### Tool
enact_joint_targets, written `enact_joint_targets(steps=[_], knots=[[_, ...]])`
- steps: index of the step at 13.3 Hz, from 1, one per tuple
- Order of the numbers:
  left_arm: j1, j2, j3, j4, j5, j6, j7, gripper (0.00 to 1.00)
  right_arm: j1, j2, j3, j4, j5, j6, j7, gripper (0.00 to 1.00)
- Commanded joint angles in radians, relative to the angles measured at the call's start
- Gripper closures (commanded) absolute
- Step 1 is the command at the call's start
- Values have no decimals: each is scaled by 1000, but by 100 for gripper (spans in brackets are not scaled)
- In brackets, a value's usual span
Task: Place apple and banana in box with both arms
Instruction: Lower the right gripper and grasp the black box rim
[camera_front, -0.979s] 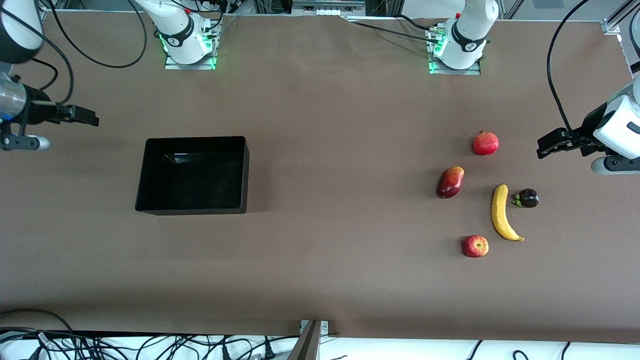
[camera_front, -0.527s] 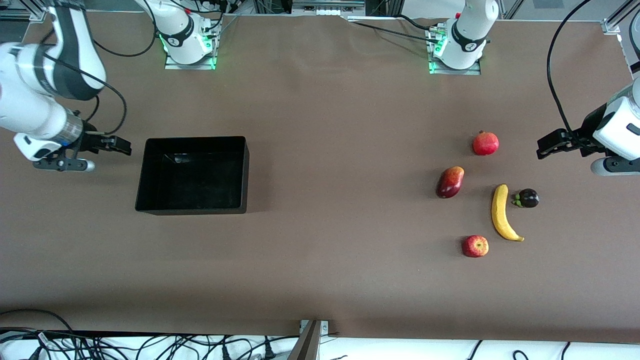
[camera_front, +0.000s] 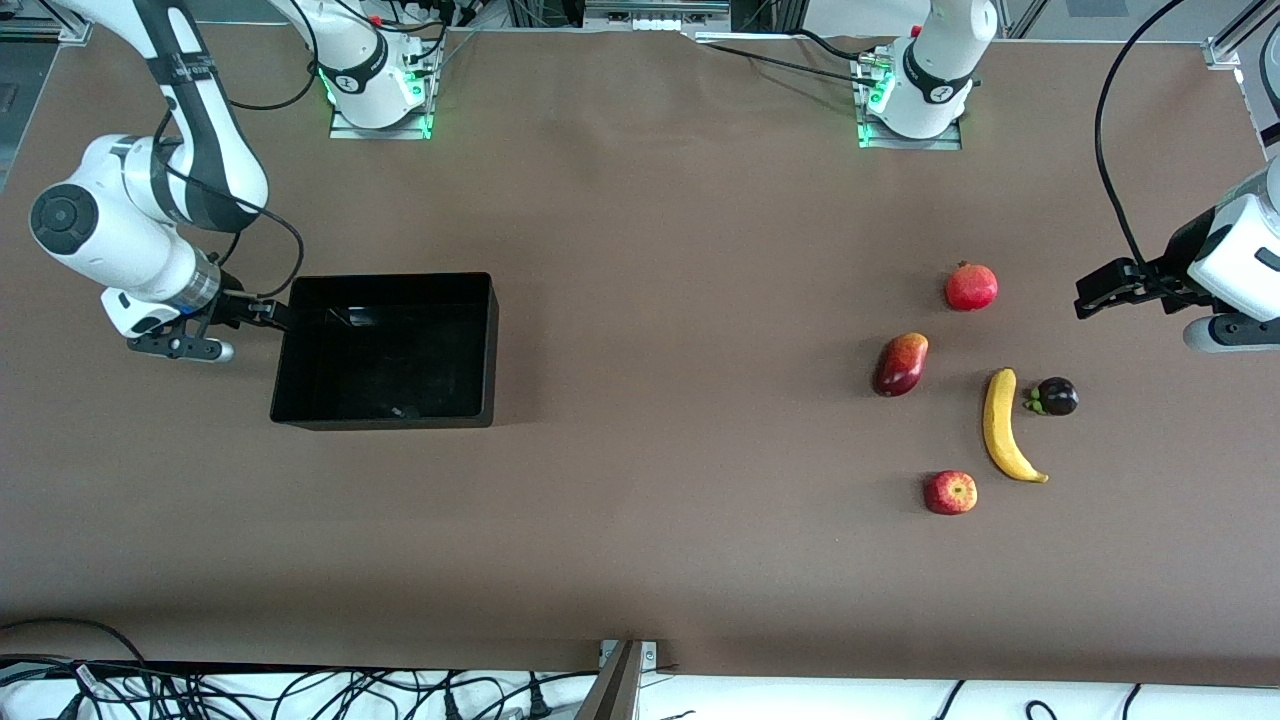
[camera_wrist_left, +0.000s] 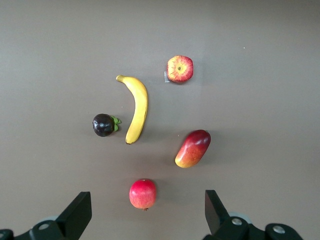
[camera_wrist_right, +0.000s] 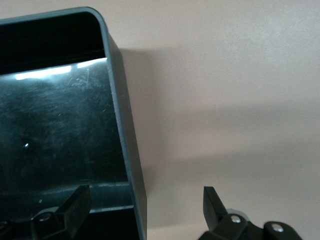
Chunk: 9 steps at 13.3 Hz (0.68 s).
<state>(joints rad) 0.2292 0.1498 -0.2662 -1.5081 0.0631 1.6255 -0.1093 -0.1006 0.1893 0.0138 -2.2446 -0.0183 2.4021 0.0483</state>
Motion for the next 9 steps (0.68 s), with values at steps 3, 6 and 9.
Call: enact_joint_targets(steps=[3,6,9], knots=[[4,10,-1,26,-29,-10,-4,0,-13,35,17,-101,17,178,22,0],[4,10,-1,26,-29,-10,-4,0,-13,56,17,-118,15,223,21,0],[4,10,-1,26,-29,-10,-4,0,-13,55,18,-116,14,223,18,63]])
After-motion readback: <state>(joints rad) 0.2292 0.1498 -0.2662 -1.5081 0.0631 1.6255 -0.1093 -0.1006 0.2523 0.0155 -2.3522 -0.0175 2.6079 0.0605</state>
